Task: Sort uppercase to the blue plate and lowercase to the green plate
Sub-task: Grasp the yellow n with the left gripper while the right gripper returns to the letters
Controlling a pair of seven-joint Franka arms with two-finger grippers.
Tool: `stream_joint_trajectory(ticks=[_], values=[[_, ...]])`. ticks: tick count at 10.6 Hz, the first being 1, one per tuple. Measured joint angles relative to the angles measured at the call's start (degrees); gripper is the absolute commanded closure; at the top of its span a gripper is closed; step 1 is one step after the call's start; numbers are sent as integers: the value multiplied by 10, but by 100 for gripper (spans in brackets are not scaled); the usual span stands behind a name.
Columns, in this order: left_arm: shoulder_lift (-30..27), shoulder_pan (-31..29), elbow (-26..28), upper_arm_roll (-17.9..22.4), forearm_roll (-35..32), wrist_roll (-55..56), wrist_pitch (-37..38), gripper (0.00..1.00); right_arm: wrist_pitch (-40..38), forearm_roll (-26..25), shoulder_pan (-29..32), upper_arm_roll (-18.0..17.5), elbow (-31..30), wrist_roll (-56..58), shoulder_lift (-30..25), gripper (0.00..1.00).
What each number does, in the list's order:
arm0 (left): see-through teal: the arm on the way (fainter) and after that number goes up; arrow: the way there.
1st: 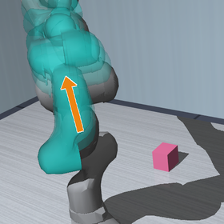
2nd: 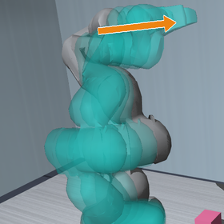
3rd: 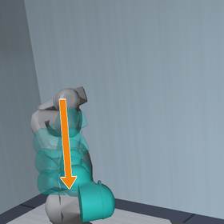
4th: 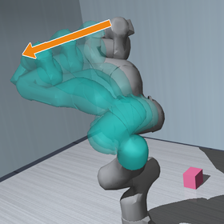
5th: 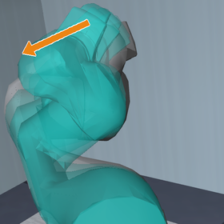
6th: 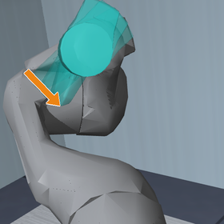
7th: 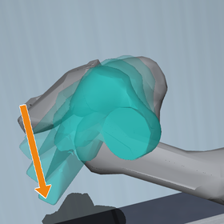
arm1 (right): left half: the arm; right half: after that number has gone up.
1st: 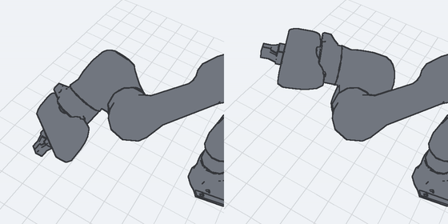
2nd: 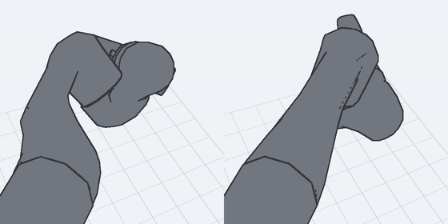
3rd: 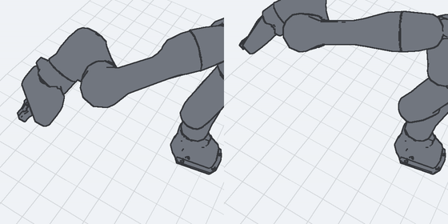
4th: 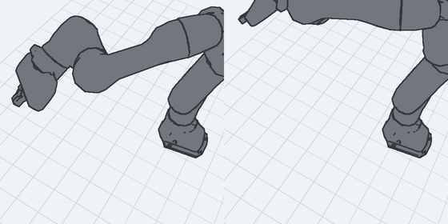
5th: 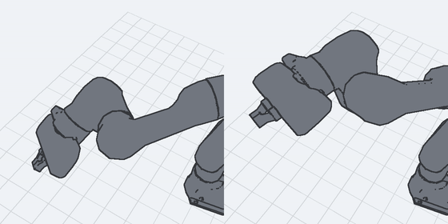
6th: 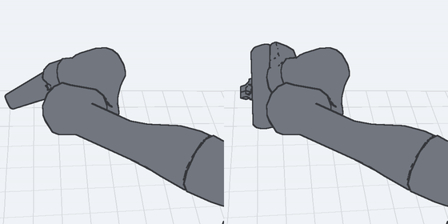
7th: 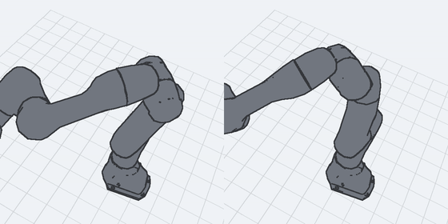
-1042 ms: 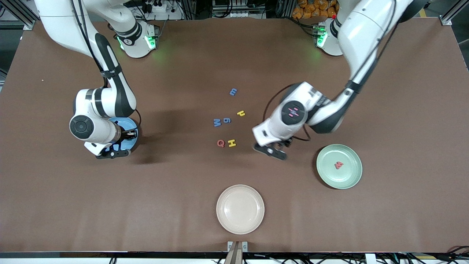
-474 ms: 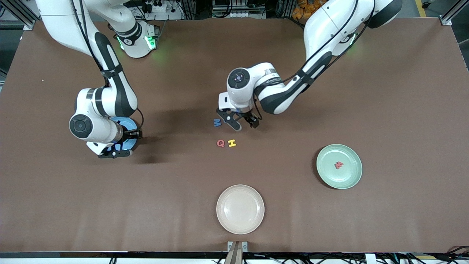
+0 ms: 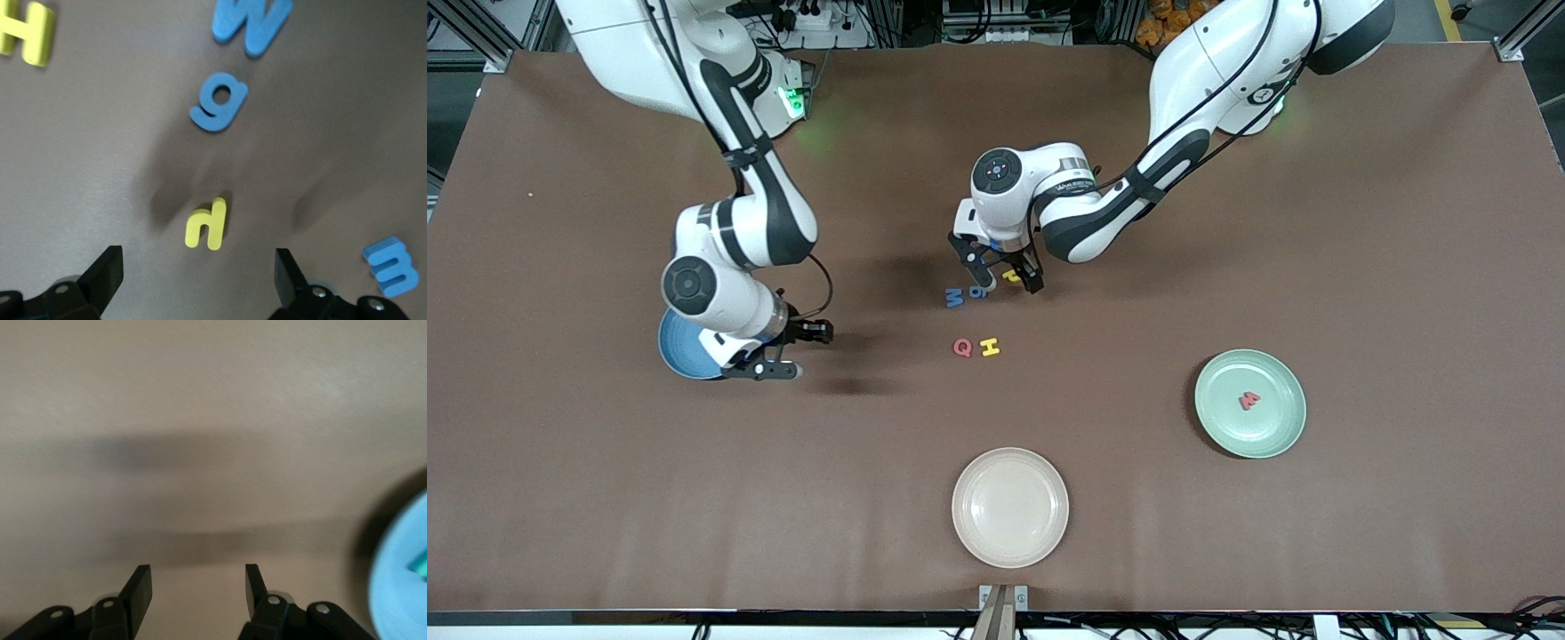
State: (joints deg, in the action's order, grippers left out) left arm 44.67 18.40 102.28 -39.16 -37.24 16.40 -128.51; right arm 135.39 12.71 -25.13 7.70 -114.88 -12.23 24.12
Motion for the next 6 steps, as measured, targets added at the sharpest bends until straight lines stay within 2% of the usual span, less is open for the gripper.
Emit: stream_joint_trajectory(ticks=[2, 4, 6], values=[[0, -8, 20, -1, -8, -5, -27, 0, 31, 0, -3, -13, 0, -30, 1, 42], [0, -15, 28, -1, -9, -7, -47, 0, 52, 0, -8, -38, 1, -85, 5, 42], [0, -17, 30, -1, -9, -7, -65, 6, 56, 0, -33, -48, 5, -147, 11, 41]])
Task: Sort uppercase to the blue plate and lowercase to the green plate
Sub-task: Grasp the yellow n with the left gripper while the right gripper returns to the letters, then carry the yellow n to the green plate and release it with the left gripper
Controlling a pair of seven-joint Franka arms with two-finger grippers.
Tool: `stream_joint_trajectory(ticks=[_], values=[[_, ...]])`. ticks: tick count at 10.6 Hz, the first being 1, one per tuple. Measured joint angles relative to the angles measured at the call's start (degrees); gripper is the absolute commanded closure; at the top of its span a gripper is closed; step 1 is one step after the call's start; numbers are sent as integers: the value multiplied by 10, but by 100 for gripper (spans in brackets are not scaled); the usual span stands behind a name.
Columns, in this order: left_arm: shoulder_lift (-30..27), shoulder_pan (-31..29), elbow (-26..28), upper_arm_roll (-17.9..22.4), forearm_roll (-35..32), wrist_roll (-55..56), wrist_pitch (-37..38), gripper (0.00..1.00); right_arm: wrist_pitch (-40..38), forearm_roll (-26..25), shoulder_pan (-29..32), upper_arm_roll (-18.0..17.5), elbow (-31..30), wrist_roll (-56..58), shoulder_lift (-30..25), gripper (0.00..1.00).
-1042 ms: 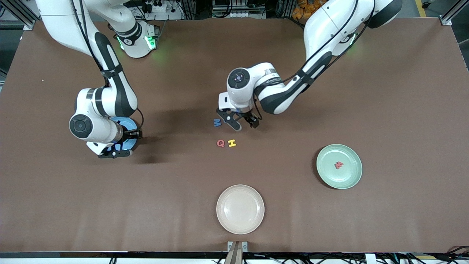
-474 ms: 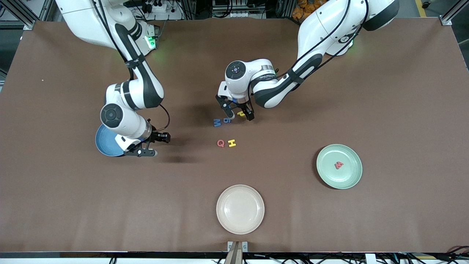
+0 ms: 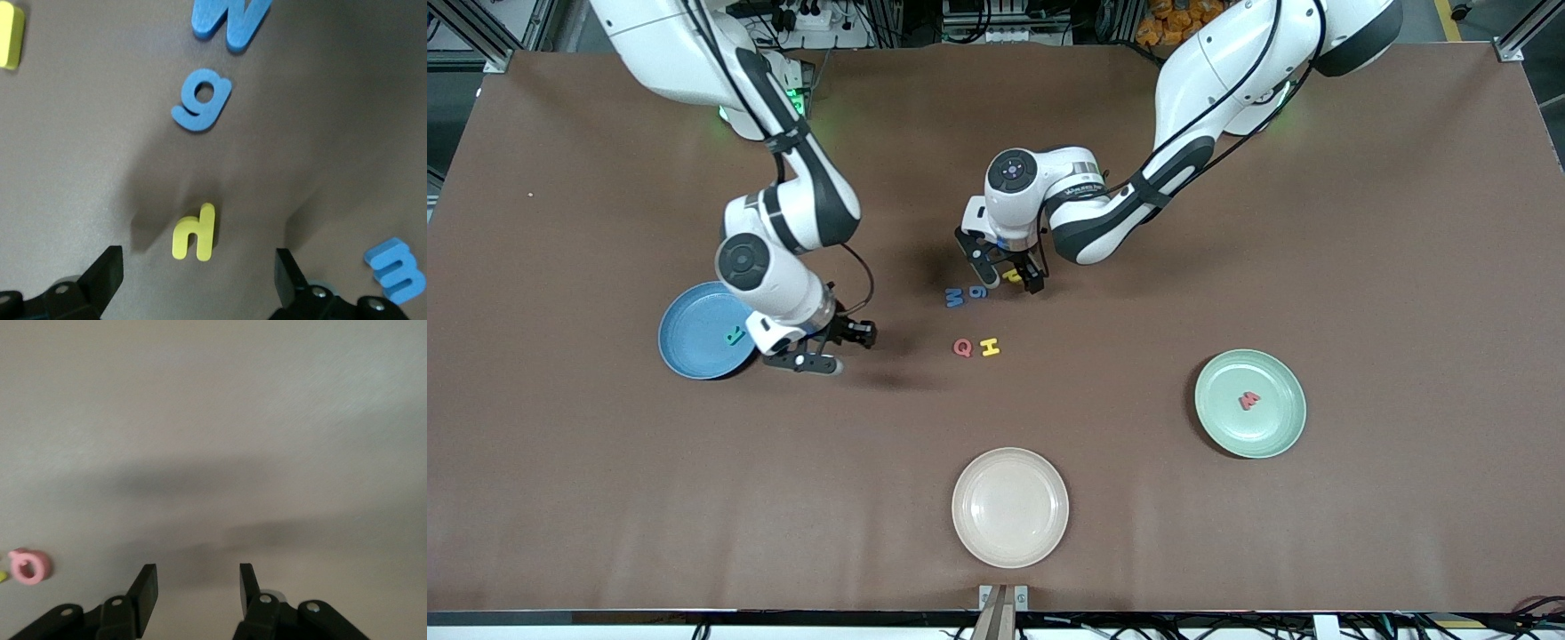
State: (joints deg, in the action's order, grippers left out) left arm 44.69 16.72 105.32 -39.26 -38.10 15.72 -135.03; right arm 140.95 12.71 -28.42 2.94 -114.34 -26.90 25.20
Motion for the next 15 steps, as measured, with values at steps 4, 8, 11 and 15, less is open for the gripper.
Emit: stream_joint_trajectory(ticks=[4, 8, 11, 15], values=[[8, -3, 3, 3, -12, 0, -14, 28, 38, -7, -55, -15, 3, -112, 23, 41], [7, -9, 1, 4, -14, 0, -17, 98, 52, -132, -87, -22, 63, -245, 64, 37], [2, -25, 0, 5, -14, 0, -19, 100, 59, -160, -98, -22, 97, -257, 93, 36], [-2, -82, -2, 7, -14, 0, -18, 100, 68, -172, -97, -21, 99, -257, 96, 36]])
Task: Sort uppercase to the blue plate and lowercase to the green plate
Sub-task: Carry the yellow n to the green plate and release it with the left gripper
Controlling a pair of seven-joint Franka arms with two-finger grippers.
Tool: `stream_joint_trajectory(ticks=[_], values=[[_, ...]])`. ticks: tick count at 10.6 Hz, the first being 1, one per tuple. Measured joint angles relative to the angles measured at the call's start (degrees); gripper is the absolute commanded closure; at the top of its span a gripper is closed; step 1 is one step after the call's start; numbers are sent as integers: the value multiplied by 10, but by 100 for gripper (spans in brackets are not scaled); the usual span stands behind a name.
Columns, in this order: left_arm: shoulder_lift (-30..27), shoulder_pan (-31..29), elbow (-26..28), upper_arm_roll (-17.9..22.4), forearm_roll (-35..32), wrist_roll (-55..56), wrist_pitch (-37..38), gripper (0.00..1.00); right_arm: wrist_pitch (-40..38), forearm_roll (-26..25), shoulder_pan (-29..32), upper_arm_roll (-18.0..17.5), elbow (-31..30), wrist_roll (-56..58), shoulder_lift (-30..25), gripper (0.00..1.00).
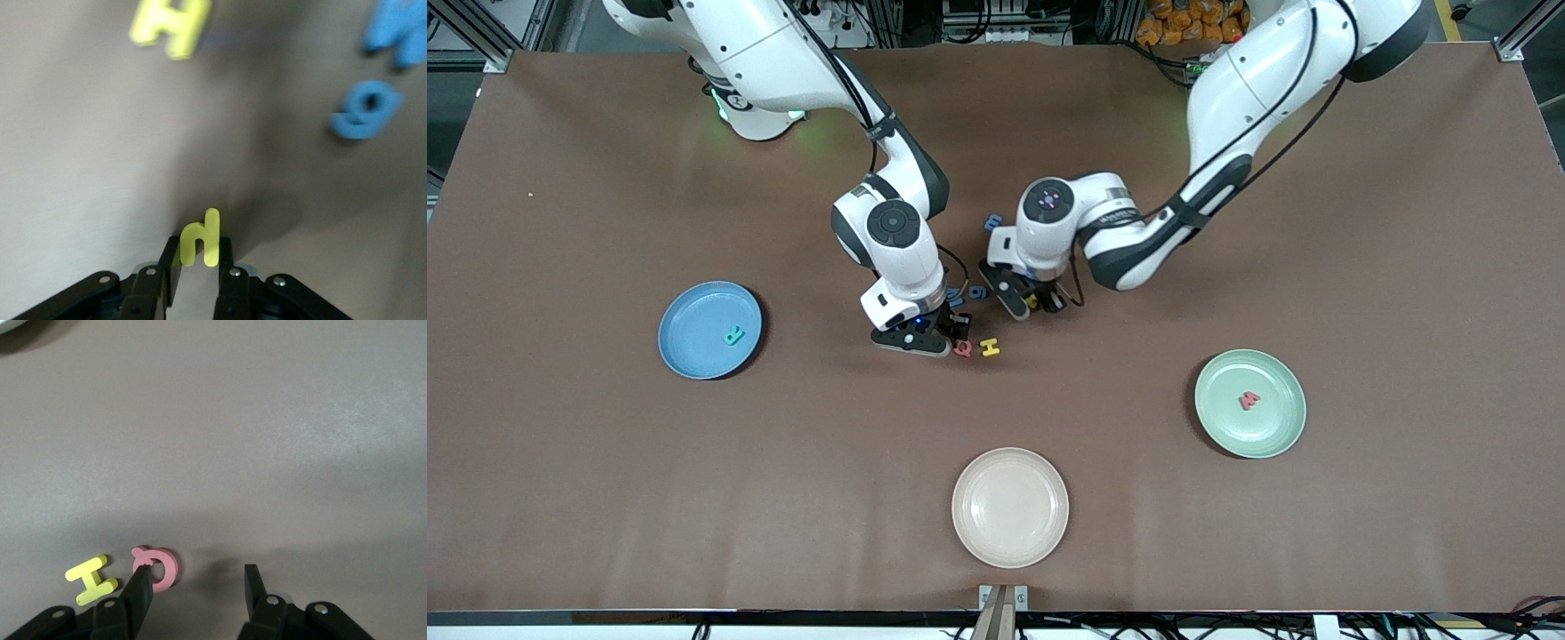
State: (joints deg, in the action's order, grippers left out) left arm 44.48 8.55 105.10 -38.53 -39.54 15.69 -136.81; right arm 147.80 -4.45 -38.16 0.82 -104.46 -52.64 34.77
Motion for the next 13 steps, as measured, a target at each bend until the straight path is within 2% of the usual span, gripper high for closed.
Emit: stream_joint_trajectory(ticks=[3, 6, 8, 10, 11, 12, 13], values=[[-28, -100, -3, -25, 0, -15, 50, 100, 19, -5, -1, -1, 0, 0, 2, 36], [-76, -222, -14, -46, 33, -111, 118, 100, 57, -35, -13, -3, -1, 0, 22, 36], [-86, -283, -28, -39, 39, -168, 148, 100, 68, -38, -18, -3, 0, 0, 32, 36], [-85, -295, -35, -8, 44, -183, 152, 99, 80, -38, -21, -3, 0, 0, 35, 36], [-84, -293, -36, 7, 46, -183, 152, 85, 83, -38, -22, -3, 0, 0, 37, 36], [-83, -292, -36, 17, 46, -185, 151, 60, 85, -39, -22, -3, 0, 0, 39, 36], [-81, -290, -37, 26, 47, -195, 146, 6, 88, -39, -22, -3, 0, 0, 41, 36]])
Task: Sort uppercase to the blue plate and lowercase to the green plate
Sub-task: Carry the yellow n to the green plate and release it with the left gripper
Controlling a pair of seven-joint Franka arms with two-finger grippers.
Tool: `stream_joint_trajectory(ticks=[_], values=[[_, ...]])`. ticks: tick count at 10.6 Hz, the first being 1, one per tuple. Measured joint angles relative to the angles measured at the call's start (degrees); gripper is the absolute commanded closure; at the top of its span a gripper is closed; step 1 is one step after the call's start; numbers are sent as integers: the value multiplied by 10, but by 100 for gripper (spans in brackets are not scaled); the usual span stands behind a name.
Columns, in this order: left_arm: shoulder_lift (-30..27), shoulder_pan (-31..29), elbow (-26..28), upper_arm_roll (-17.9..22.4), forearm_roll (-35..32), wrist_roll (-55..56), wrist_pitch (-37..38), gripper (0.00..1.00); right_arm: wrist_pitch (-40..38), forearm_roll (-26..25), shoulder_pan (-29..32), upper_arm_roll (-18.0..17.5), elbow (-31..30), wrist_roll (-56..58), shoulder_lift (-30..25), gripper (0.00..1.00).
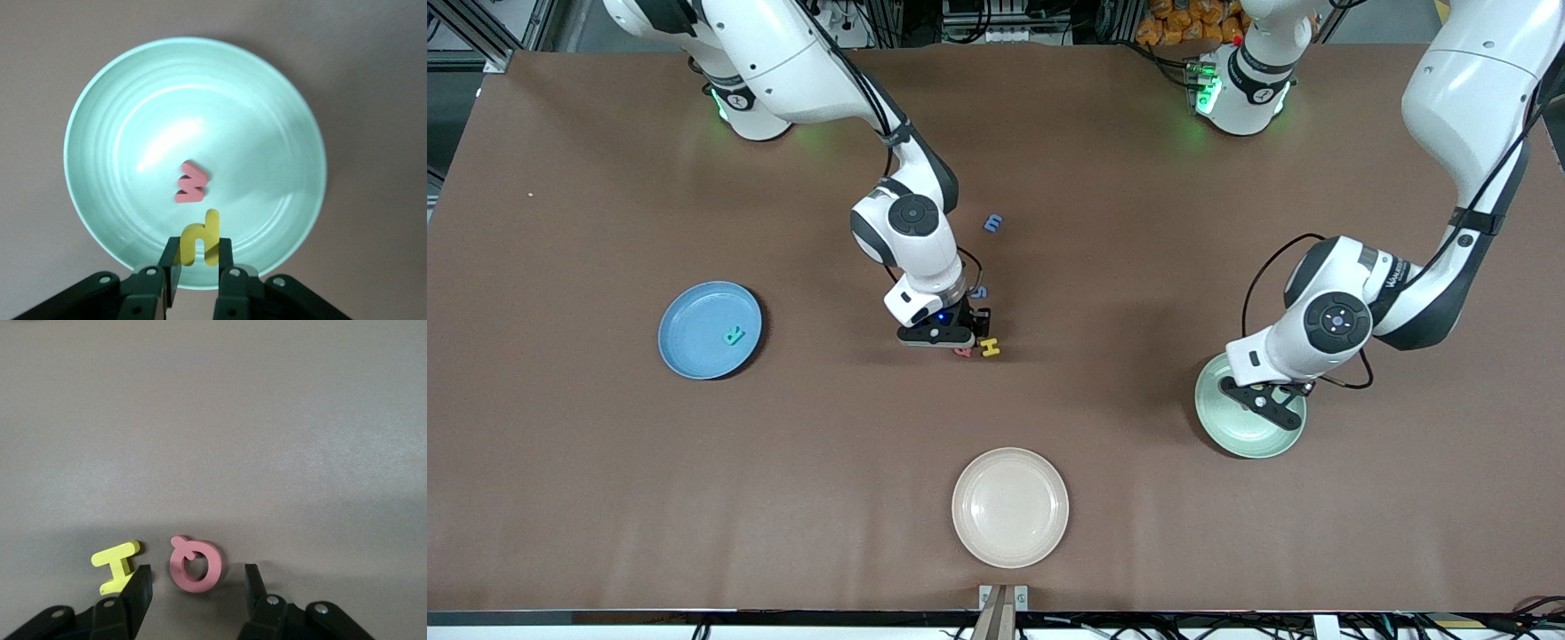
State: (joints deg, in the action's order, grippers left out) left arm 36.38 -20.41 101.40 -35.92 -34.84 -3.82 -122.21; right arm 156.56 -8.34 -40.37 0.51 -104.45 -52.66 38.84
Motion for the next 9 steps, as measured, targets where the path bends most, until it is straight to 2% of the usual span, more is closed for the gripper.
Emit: stream_joint_trajectory(ticks=[1, 6, 9], values=[[1, 3, -2, 8, 9, -11, -7, 0, 1, 0, 0, 0, 0, 0, 2, 37], [0, 16, -29, 19, 48, -20, -12, 0, 9, -4, -2, 0, 0, 0, 8, 46], [-5, 36, -39, 15, 114, -20, -11, 0, 9, -5, -2, 0, 0, 0, 8, 50]])
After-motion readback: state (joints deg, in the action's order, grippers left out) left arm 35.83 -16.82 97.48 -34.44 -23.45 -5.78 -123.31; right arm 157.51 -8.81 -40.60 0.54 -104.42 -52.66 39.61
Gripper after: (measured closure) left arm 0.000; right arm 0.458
